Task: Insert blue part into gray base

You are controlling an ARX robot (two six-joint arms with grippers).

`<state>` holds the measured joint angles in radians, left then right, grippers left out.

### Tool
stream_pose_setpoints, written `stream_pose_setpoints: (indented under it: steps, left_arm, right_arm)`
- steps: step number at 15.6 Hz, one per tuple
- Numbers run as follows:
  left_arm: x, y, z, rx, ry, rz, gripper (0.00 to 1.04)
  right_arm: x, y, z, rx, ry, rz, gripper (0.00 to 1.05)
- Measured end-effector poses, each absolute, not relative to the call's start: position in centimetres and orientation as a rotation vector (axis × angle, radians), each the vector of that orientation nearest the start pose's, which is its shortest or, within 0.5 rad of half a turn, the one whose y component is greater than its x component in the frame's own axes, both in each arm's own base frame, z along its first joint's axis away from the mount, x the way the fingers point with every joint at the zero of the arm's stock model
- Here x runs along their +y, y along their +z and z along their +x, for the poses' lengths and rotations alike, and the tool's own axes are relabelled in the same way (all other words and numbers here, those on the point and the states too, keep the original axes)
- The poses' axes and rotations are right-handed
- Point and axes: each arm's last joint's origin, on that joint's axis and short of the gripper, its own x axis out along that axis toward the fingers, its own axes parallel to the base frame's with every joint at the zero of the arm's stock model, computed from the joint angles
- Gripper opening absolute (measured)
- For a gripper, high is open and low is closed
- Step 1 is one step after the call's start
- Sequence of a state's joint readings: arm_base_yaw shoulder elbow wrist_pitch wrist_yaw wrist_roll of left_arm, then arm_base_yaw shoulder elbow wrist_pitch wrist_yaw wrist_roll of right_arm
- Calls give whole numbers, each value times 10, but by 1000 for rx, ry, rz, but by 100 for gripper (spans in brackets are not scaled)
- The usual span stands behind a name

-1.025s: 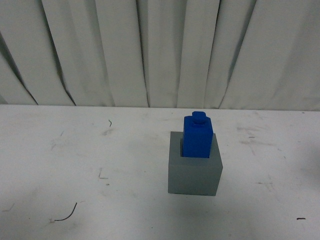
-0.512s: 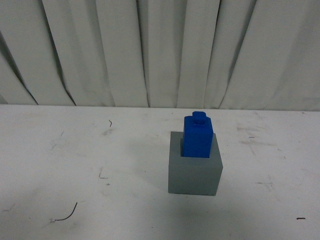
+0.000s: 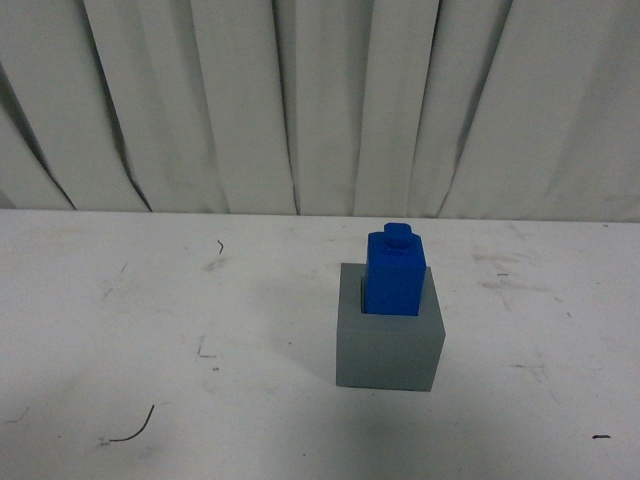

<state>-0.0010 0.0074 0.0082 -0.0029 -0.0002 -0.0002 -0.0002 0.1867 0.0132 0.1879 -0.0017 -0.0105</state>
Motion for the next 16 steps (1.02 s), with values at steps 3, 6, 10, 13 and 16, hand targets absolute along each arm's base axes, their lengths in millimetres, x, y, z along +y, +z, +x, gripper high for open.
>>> stream_pose_setpoints:
  steps: [3,6,10,13,16]
  left_arm:
    - [0,165,98,2,-1,0,98]
    - [0,166,98,1,0,0,98]
    - [0,165,98,2,-1,0,98]
    - [0,165,98,2,-1,0,98]
    - [0,165,98,2,-1,0,98]
  right_arm:
    - [0,164,101,41,1,-10,2]
    - [0,167,97,2,0,-10,2]
    - [0,167,97,-6,0,-10,6]
    - [0,167,97,-6,0,-10,43]
    - [0,167,97,-6,0,-10,80]
